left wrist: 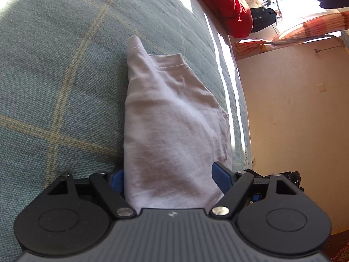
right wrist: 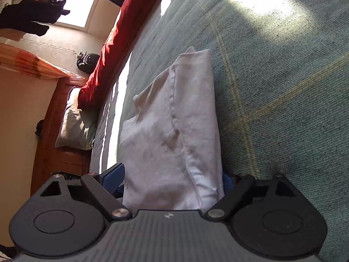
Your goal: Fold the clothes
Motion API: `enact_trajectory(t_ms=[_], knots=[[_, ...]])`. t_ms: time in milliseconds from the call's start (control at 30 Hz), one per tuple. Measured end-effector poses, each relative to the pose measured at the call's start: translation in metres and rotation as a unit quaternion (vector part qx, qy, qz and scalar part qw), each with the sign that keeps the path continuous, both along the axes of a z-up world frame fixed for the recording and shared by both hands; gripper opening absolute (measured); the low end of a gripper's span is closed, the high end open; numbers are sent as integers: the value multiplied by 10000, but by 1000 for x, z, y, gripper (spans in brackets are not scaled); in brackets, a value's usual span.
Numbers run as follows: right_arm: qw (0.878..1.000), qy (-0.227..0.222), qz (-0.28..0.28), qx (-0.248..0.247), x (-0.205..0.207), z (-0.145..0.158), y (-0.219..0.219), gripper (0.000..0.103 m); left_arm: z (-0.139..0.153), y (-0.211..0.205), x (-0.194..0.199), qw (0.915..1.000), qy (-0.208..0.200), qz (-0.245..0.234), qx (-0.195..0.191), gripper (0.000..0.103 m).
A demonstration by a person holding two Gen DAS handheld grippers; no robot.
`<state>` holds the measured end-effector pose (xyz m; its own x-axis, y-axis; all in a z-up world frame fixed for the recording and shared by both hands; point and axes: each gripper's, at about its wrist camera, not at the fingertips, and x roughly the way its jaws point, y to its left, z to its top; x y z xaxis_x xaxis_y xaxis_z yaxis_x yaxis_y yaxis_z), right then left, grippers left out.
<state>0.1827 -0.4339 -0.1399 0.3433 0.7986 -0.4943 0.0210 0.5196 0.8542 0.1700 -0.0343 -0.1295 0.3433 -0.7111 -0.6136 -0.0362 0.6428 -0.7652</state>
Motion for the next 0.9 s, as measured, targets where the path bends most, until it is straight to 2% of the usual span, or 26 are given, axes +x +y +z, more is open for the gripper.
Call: enact_trajectory(t_ms=[133,200,233,267,300,333,367,500,567,667,900], knots=[[9999,16,-5,-123,20,2,10,91,2,-4,6,9997,-12,82,240,79],[9991,-86,89,-394,20,7,16,88,4,-5,9,9993,-18,123,360,65],[9982,-153,103,-569,17,10,17,81,4,-6,10,9990,-21,144,420,51],[9969,-205,88,-752,14,11,18,68,5,-7,12,9987,-24,165,480,46],[9952,-243,48,-943,10,12,18,60,6,-9,13,9983,-35,175,556,44],[9934,-269,0,-1117,7,12,18,42,9,-12,12,9974,-83,139,700,43],[9922,-286,-54,-1215,5,12,18,35,12,-16,12,9963,-132,104,843,43],[9872,-426,-162,-1531,-3,21,24,31,25,-31,10,9895,-325,-37,1408,42],[9828,-555,-132,-1755,-6,30,31,20,31,-34,8,9870,-410,-91,1552,38],[9796,-724,-64,-1874,-8,45,36,19,41,-32,5,9855,-512,-108,1613,29],[9738,-1078,120,-1998,-18,77,51,18,65,-16,-9,9827,-797,-24,1669,21]])
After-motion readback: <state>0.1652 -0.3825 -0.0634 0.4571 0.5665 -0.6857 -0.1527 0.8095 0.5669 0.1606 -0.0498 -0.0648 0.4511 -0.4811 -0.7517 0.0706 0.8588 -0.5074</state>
